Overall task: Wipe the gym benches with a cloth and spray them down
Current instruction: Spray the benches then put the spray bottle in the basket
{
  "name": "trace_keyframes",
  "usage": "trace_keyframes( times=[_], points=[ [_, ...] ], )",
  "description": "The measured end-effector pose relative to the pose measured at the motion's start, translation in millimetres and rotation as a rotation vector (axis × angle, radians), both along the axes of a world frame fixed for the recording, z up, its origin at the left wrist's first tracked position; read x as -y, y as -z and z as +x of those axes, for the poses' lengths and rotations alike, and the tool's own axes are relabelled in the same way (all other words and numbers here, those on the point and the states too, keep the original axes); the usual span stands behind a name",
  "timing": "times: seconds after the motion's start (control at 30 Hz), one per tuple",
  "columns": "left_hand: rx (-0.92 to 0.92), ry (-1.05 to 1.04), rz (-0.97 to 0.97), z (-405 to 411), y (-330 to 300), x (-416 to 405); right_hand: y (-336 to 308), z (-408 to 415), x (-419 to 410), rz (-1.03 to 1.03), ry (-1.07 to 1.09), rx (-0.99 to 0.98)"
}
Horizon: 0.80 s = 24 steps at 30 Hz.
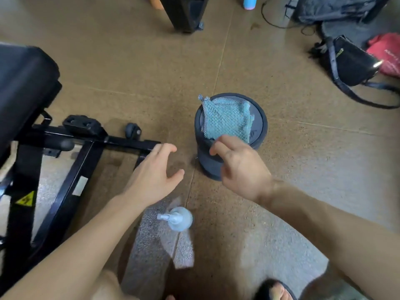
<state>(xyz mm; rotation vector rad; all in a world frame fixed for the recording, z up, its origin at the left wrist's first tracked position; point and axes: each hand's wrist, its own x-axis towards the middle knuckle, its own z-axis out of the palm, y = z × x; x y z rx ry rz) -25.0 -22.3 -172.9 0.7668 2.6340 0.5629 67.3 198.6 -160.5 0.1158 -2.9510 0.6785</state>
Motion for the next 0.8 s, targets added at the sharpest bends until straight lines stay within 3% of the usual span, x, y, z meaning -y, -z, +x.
trace_keyframes(
  times=[0.13, 0.23, 0.5, 0.63, 0.8],
  points=[
    [0.423, 0.120, -0.439, 17.2, 23.8, 24.9, 21.2, 3.8, 50.7, -0.042, -0.197, 0.538],
    [0.535, 0.162, -0.459, 23.9, 28.5, 28.0, 43.1, 5.1, 67.9, -0.089, -0.176, 0.775],
    [0.329, 0.383, -0.529, 30.5, 12.6, 28.2, 56.0, 19.0, 84.9, -0.122, -0.268, 0.884],
    [0.318, 0.423, -0.460, 28.6, 1.1, 30.6, 56.6, 14.3, 88.3, -0.182, -0.253, 0.801],
    [0.159, 0.426, -0.287, 25.1, -26.8, 41.4, 48.9, 5.4, 92.5, -0.319, -0.239, 0.634]
  ],
)
